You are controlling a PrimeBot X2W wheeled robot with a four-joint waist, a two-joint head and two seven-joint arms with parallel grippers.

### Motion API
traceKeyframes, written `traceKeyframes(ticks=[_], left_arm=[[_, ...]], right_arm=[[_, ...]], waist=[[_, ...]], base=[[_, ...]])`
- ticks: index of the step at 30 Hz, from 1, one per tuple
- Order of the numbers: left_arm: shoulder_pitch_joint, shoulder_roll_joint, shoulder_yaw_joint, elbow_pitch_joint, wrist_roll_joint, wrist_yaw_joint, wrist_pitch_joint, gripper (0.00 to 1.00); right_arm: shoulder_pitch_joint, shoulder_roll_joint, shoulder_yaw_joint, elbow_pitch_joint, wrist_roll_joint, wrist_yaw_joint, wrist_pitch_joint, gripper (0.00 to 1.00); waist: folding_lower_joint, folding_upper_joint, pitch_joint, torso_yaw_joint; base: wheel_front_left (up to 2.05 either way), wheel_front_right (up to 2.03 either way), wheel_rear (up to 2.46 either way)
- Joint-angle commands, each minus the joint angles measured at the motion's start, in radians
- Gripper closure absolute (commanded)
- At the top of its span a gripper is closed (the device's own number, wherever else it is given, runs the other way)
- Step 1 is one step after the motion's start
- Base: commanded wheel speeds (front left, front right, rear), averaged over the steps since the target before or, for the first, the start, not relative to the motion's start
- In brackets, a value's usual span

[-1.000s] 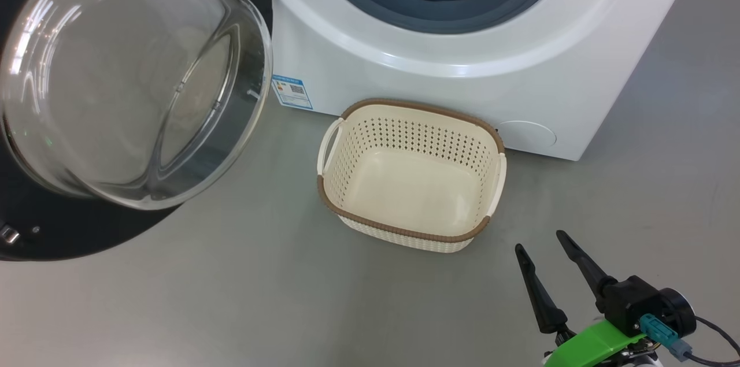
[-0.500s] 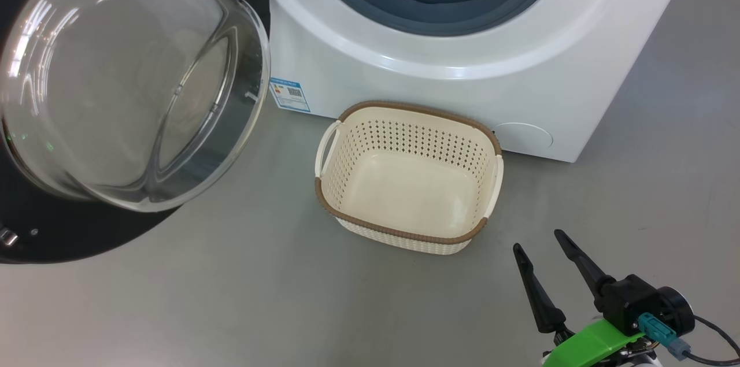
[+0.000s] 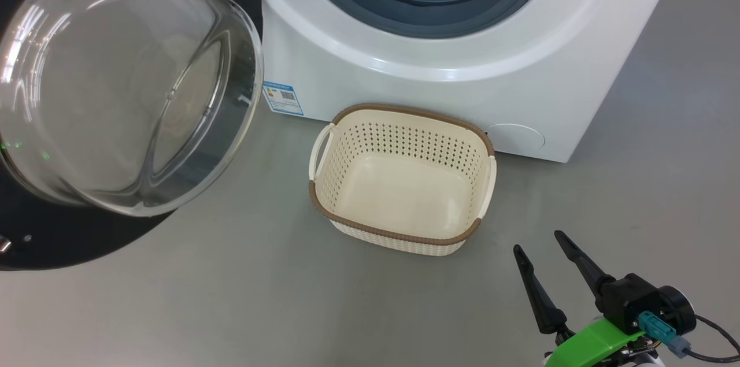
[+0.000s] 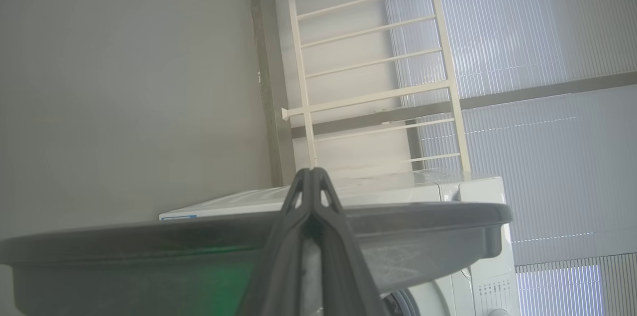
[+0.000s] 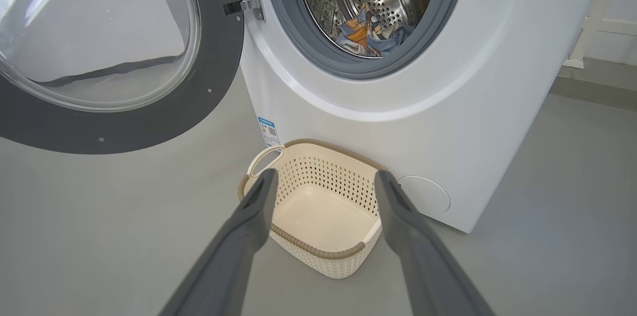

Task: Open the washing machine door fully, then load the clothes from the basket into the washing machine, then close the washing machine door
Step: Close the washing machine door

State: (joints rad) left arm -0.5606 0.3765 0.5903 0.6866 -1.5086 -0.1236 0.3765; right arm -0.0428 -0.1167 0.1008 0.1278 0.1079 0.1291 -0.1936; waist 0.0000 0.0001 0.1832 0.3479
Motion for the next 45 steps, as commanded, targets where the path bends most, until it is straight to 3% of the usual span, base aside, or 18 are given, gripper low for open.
traceKeyframes(ticks=[1, 13, 25, 45], left_arm=[[0.003, 0.056, 0.016, -0.02, 0.011, -0.007, 0.001, 1.0], [0.017, 0.052, -0.015, -0.053, -0.014, -0.007, 0.105, 1.0], [0.079, 0.027, -0.04, -0.163, -0.1, 0.024, 0.313, 1.0], [0.234, -0.056, -0.112, -0.469, -0.251, 0.165, 0.63, 1.0]], right_arm=[[-0.015, -0.003, 0.029, -0.028, 0.004, 0.002, 0.001, 0.0], [-0.009, 0.005, 0.023, -0.025, 0.006, 0.002, 0.001, 0.0], [-0.01, 0.008, 0.028, -0.01, 0.009, 0.002, 0.004, 0.0], [-0.016, 0.026, 0.048, 0.034, 0.024, 0.002, 0.0, 0.0]], waist=[[0.0, -0.0001, 0.001, -0.003], [0.0, -0.0001, 0.003, 0.0], [0.0, -0.0001, -0.003, 0.016], [0.0, -0.0001, -0.014, 0.022]], base=[[0.0, 0.0, 0.0], [0.0, 0.0, 0.0], [0.0, 0.0, 0.0], [0.0, 0.0, 0.0]])
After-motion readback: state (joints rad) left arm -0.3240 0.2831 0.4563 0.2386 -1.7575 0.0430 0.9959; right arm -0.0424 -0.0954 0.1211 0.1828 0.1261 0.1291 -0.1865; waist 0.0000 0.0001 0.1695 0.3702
